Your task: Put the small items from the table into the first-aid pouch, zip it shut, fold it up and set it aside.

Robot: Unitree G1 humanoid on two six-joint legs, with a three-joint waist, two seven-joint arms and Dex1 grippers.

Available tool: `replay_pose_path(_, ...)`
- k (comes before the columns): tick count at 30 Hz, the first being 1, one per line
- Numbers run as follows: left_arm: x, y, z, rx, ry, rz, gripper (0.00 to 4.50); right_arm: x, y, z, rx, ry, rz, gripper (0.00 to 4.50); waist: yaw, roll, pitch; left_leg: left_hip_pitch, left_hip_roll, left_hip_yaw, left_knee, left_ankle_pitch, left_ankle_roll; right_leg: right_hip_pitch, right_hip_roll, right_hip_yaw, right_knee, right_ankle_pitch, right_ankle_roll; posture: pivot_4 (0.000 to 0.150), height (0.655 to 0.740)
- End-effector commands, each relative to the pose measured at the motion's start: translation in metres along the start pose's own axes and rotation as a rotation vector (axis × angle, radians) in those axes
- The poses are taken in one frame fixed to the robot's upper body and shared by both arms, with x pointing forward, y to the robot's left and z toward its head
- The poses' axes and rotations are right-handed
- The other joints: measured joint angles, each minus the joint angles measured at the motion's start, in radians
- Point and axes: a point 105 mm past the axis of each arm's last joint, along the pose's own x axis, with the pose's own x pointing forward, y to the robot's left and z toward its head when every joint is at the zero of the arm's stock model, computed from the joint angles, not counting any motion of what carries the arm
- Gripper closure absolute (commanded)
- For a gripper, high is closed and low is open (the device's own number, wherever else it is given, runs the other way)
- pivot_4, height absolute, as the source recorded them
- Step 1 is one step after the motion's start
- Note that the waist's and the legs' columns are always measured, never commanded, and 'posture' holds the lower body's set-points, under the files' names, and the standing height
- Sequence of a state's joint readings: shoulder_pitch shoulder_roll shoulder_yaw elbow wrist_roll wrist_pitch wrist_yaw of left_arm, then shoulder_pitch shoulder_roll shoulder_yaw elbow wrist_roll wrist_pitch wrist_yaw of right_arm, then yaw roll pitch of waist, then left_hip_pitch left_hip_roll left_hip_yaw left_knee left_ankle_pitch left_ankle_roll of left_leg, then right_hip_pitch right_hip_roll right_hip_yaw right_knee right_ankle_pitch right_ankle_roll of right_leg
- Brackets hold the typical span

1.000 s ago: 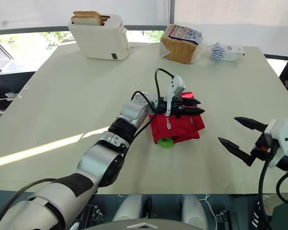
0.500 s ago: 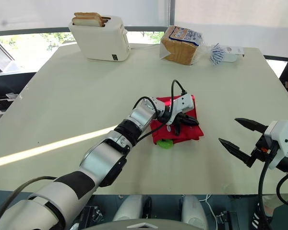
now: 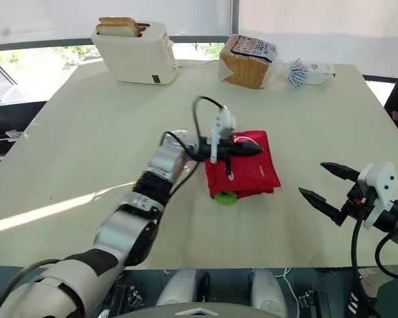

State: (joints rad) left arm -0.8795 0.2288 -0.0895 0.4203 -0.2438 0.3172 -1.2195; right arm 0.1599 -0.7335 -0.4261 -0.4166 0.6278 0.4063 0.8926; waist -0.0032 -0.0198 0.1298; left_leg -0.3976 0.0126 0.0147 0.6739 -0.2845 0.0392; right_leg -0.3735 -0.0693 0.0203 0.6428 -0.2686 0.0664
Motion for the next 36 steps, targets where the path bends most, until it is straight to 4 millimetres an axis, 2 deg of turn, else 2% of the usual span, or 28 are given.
replay_pose_path(1, -0.033, -0.015, 0.017, 0.057, -0.040, -0.052, 4.50, 0.008, -0.009, 0.000, -0.020, 0.007, 0.000, 0.50, -0.006, 0.000, 0.000, 0.000, 0.001, 0.000, 0.000, 0.000, 0.000, 0.000, 0.000, 0.000, 0.000, 0.000, 0.000, 0.150, 0.7400)
replay_pose_path(2, -0.044, -0.018, 0.016, 0.063, -0.020, -0.051, 4.50, 0.012, -0.012, -0.001, -0.023, 0.010, 0.005, 0.74, -0.007, 0.001, 0.000, 0.001, 0.002, 0.000, 0.000, 0.000, -0.001, 0.000, 0.000, 0.000, 0.000, 0.000, 0.000, 0.150, 0.7400)
replay_pose_path(5, -0.071, -0.028, 0.020, 0.070, 0.015, -0.067, 4.50, 0.030, -0.024, 0.000, -0.045, 0.001, -0.004, 2.18, -0.006, 0.001, 0.001, 0.001, -0.001, 0.001, 0.000, 0.001, -0.002, 0.000, 0.000, 0.000, 0.000, 0.000, 0.000, 0.150, 0.7400)
replay_pose_path(10, -0.108, -0.050, 0.029, 0.079, 0.122, -0.129, 4.50, 0.078, -0.035, 0.006, -0.038, -0.031, 0.038, 4.41, -0.013, 0.000, 0.005, 0.000, 0.000, 0.002, 0.000, 0.002, -0.003, -0.001, 0.000, 0.001, 0.000, 0.000, 0.000, 0.150, 0.7400)
replay_pose_path(13, -0.117, -0.056, 0.031, 0.085, 0.170, -0.129, 4.50, 0.104, -0.037, 0.008, -0.036, -0.036, 0.067, 4.46, -0.007, 0.001, 0.005, 0.001, 0.000, 0.002, -0.001, 0.003, -0.005, -0.002, 0.000, 0.001, 0.000, 0.000, 0.000, 0.150, 0.7400)
replay_pose_path(19, -0.120, -0.053, 0.038, 0.095, 0.194, -0.065, 4.50, 0.147, -0.046, 0.002, -0.039, -0.004, 0.059, 4.46, -0.010, 0.000, 0.007, -0.001, -0.001, 0.001, 0.000, 0.003, -0.005, -0.002, -0.001, 0.001, 0.000, 0.000, 0.000, 0.150, 0.7400)
replay_pose_path(20, -0.120, -0.052, 0.040, 0.099, 0.191, -0.051, 3.96, 0.153, -0.047, 0.000, -0.039, 0.001, 0.057, 4.50, -0.010, 0.000, 0.008, -0.001, -0.002, 0.002, 0.000, 0.003, -0.005, -0.002, -0.001, 0.001, 0.001, 0.000, 0.000, 0.150, 0.7400)
replay_pose_path(22, -0.121, -0.051, 0.047, 0.103, 0.183, -0.022, 3.32, 0.163, -0.045, -0.006, -0.020, 0.011, 0.068, 4.50, -0.013, -0.001, 0.008, 0.000, -0.001, 0.002, 0.000, 0.003, -0.005, -0.002, 0.000, 0.001, 0.001, 0.000, 0.000, 0.150, 0.7400)
replay_pose_path(25, -0.124, -0.050, 0.048, 0.112, 0.201, -0.002, 1.78, 0.169, -0.043, -0.015, 0.008, 0.025, 0.080, 4.50, -0.014, 0.000, 0.008, 0.000, -0.001, 0.002, -0.001, 0.003, -0.005, -0.002, 0.000, 0.001, 0.001, 0.000, 0.000, 0.150, 0.7400)
replay_pose_path(29, -0.126, -0.051, 0.051, 0.105, 0.186, 0.014, 0.09, 0.174, -0.034, -0.041, 0.044, 0.111, 0.112, 4.50, -0.014, 0.000, 0.008, 0.000, -0.001, 0.003, -0.001, 0.003, -0.005, -0.002, 0.000, 0.001, 0.001, 0.000, 0.000, 0.150, 0.7400)
replay_pose_path(33, -0.125, -0.052, 0.047, 0.099, 0.190, 0.017, 0.02, 0.179, -0.011, -0.057, 0.045, 0.156, 0.191, 4.50, -0.016, 0.000, 0.008, 0.000, -0.001, 0.003, -0.001, 0.003, -0.005, -0.002, 0.000, 0.001, 0.001, 0.000, 0.000, 0.150, 0.7400)
replay_pose_path(36, -0.126, -0.053, 0.045, 0.097, 0.194, 0.022, 0.02, 0.181, -0.008, -0.055, 0.020, 0.143, 0.193, 4.50, -0.025, -0.001, 0.008, 0.001, 0.000, 0.003, -0.001, 0.003, -0.005, -0.002, 0.000, 0.001, 0.002, 0.000, 0.000, 0.150, 0.7400)
